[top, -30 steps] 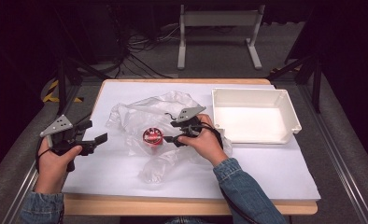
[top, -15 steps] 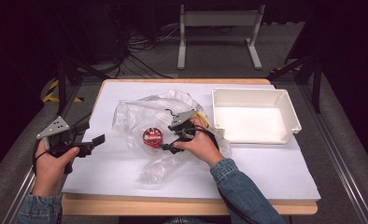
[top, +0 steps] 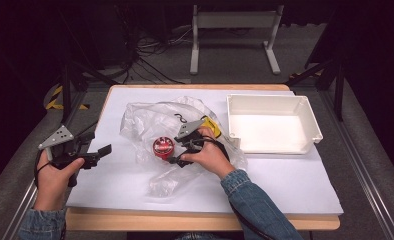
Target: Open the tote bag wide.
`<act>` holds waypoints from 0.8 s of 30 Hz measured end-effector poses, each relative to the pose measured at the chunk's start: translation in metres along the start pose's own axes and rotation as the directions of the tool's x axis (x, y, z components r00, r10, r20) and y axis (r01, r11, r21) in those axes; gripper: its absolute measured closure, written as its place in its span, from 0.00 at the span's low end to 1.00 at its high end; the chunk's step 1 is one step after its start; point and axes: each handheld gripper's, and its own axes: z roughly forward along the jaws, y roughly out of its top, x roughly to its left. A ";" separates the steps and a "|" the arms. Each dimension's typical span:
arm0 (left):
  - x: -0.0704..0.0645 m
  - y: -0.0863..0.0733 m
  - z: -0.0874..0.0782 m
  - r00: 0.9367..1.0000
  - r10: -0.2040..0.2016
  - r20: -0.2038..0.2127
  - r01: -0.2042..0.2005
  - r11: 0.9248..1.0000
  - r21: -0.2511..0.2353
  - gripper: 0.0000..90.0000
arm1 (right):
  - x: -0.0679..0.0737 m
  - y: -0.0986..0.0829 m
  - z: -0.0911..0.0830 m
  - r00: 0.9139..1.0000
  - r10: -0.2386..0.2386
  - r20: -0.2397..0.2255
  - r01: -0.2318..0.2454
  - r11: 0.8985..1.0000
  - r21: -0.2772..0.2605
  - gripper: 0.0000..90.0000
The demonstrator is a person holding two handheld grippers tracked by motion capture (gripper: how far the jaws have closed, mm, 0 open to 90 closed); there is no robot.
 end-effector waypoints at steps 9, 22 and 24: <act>0.001 0.000 0.002 1.000 -0.002 0.004 0.002 1.000 0.001 0.13 | 0.001 0.004 0.008 1.000 -0.006 -0.018 0.006 1.000 -0.022 0.16; 0.002 -0.001 0.003 1.000 -0.002 0.003 0.002 1.000 0.007 0.13 | 0.002 0.006 0.019 0.999 0.004 -0.040 -0.007 0.998 -0.066 0.16; 0.001 -0.001 0.004 1.000 -0.003 0.006 0.003 1.000 0.007 0.13 | 0.003 0.007 0.022 0.999 0.003 -0.042 -0.006 0.997 -0.077 0.16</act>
